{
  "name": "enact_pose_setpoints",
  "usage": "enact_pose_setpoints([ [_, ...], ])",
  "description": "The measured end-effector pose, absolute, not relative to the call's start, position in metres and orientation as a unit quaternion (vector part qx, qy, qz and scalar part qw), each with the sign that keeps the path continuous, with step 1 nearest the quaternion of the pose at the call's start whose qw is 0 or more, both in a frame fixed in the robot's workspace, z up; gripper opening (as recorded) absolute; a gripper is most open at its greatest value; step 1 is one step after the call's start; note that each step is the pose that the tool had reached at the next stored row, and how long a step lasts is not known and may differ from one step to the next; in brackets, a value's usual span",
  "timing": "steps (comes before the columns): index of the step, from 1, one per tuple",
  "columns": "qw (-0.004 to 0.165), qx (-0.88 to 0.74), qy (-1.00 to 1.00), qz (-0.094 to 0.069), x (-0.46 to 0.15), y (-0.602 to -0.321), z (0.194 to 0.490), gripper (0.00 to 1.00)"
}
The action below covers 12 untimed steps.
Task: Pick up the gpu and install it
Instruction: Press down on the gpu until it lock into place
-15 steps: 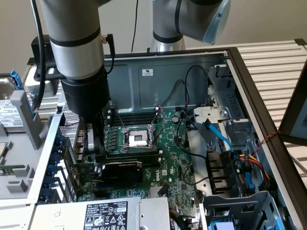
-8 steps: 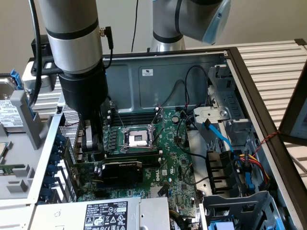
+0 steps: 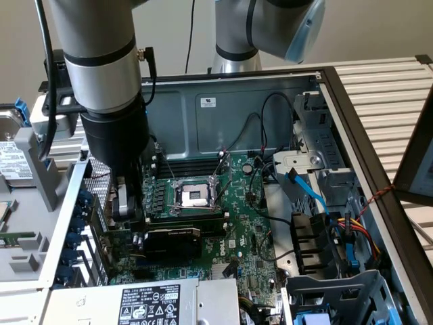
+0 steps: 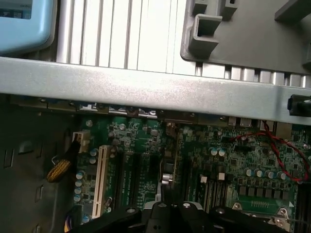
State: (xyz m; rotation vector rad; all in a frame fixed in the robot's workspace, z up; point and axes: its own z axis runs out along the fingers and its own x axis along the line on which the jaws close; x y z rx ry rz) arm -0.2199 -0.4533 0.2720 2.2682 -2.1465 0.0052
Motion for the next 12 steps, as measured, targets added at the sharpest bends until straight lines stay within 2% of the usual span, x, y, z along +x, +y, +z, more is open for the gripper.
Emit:
enact_pose_setpoints([
  [12,0.009,0.726,-0.687,0.002,-0.2219,-0.4533,0.2715,0.11],
])
